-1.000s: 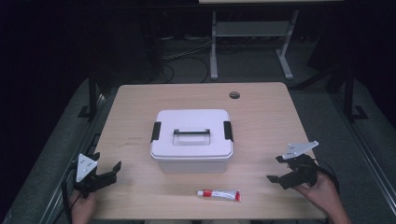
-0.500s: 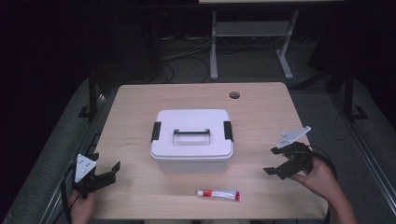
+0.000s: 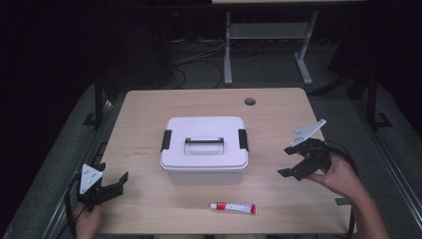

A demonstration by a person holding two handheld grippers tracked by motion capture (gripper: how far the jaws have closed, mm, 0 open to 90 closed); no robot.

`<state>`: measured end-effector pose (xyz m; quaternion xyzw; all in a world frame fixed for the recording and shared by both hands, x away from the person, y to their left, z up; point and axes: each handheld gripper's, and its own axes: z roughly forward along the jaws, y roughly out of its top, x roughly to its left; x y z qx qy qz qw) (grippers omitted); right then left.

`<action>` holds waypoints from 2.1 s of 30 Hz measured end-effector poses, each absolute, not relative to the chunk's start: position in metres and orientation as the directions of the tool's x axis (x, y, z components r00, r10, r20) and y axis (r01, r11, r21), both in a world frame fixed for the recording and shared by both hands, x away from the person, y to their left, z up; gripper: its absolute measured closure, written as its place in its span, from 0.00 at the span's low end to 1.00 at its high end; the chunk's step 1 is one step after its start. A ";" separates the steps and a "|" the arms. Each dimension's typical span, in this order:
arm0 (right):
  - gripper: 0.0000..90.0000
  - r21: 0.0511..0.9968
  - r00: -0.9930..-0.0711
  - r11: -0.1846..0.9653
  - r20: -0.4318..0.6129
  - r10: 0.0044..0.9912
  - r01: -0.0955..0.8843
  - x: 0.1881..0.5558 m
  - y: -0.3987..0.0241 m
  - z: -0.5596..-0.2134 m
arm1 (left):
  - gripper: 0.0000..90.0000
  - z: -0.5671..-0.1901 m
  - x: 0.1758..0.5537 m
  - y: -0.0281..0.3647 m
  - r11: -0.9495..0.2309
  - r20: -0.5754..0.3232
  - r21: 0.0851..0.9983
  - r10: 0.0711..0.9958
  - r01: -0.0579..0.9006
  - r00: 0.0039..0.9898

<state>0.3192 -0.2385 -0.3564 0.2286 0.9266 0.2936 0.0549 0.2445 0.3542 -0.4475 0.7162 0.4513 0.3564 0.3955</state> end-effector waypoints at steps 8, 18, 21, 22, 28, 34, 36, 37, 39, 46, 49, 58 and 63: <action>0.22 0.555 -0.907 0.750 0.021 0.420 0.360 0.328 -0.230 -0.342 | 0.17 -0.447 0.245 0.353 -0.284 0.156 0.886 0.927 0.366 0.341; 0.22 0.536 -0.922 0.778 0.002 0.386 0.327 0.337 -0.216 -0.321 | 0.17 -0.447 0.245 0.354 -0.281 0.154 0.888 0.928 0.363 0.340; 0.22 0.528 -0.927 0.789 -0.007 0.374 0.314 0.339 -0.211 -0.315 | 0.17 -0.447 0.245 0.354 -0.277 0.151 0.889 0.929 0.364 0.338; 0.22 0.526 -0.927 0.790 -0.004 0.374 0.316 0.339 -0.210 -0.313 | 0.17 -0.447 0.245 0.354 -0.277 0.152 0.889 0.929 0.365 0.337; 0.22 0.515 -0.938 0.806 -0.010 0.347 0.292 0.345 -0.200 -0.304 | 0.17 -0.447 0.245 0.354 -0.276 0.151 0.890 0.930 0.363 0.336; 0.22 0.512 -0.944 0.814 -0.013 0.328 0.276 0.348 -0.191 -0.297 | 0.17 -0.446 0.245 0.355 -0.271 0.148 0.892 0.931 0.361 0.333; 0.23 0.510 -0.949 0.818 -0.012 0.316 0.267 0.349 -0.187 -0.294 | 0.17 -0.446 0.245 0.356 -0.272 0.149 0.892 0.931 0.361 0.333; 0.23 0.508 -0.949 0.820 -0.012 0.315 0.266 0.349 -0.185 -0.292 | 0.17 -0.446 0.245 0.356 -0.272 0.149 0.892 0.931 0.361 0.333; 0.23 0.505 -0.950 0.822 -0.013 0.313 0.264 0.350 -0.184 -0.291 | 0.17 -0.446 0.245 0.356 -0.271 0.149 0.893 0.931 0.359 0.333; 0.23 0.499 -0.956 0.831 -0.016 0.293 0.247 0.354 -0.173 -0.284 | 0.17 -0.446 0.244 0.356 -0.276 0.154 0.892 0.930 0.358 0.335; 0.23 0.490 -0.960 0.839 -0.019 0.281 0.236 0.356 -0.168 -0.282 | 0.17 -0.446 0.245 0.356 -0.274 0.151 0.893 0.930 0.357 0.336; 0.23 0.477 -0.973 0.857 -0.021 0.231 0.193 0.362 -0.142 -0.272 | 0.17 -0.445 0.244 0.357 -0.268 0.147 0.895 0.932 0.356 0.332; 0.23 0.474 -0.977 0.863 -0.028 0.212 0.174 0.365 -0.131 -0.268 | 0.17 -0.445 0.244 0.359 -0.264 0.144 0.897 0.933 0.355 0.329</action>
